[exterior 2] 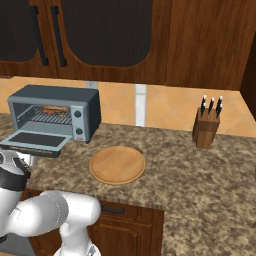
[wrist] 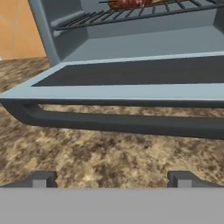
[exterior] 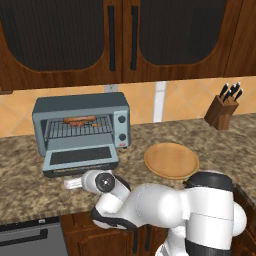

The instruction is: Pick up the kebab skewer and baguette bread, and place them inside the toaster oven. Close the toaster oven door and start by setting the timer.

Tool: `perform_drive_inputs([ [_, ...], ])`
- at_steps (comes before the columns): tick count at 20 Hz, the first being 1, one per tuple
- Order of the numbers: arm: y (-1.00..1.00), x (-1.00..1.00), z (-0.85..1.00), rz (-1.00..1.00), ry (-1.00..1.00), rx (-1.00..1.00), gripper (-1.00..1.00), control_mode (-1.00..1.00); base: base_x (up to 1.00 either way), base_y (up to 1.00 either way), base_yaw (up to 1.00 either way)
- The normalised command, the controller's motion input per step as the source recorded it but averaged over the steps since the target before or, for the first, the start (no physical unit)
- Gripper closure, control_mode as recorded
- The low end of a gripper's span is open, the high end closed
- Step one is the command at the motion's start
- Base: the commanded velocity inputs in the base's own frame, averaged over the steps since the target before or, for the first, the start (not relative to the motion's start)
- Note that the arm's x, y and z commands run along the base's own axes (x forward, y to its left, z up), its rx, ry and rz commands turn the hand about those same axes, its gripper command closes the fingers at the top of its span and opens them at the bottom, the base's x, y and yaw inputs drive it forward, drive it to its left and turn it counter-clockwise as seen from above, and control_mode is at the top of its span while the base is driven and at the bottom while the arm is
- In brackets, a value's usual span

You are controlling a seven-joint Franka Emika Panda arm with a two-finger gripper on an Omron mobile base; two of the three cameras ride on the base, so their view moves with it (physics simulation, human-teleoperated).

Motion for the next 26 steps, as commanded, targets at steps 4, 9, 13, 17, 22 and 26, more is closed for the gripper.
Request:
perform_drive_inputs([
  [4, 0.0, 0.33, -0.01, 0.0, -0.04, 0.0, -1.0, -1.0, 0.0, 0.0, 0.0],
  [9, 0.0, 0.16, -0.13, -0.02, -0.03, 0.0, -1.0, -1.0, 0.0, 0.0, 0.0],
  [13, 0.0, -0.22, -0.45, -0.06, 0.0, 0.0, -1.0, -1.0, 0.0, 0.0, 0.0],
  [17, 0.0, -0.07, -0.14, -0.11, -0.01, 0.0, -1.0, -1.0, 0.0, 0.0, 0.0],
  [22, 0.0, 0.13, 0.0, -0.15, -0.04, 0.0, -1.0, -1.0, 0.0, 0.0, 0.0],
  [26, 0.0, 0.43, 0.0, -0.01, -0.04, 0.0, -1.0, -1.0, 0.0, 0.0, 0.0],
])
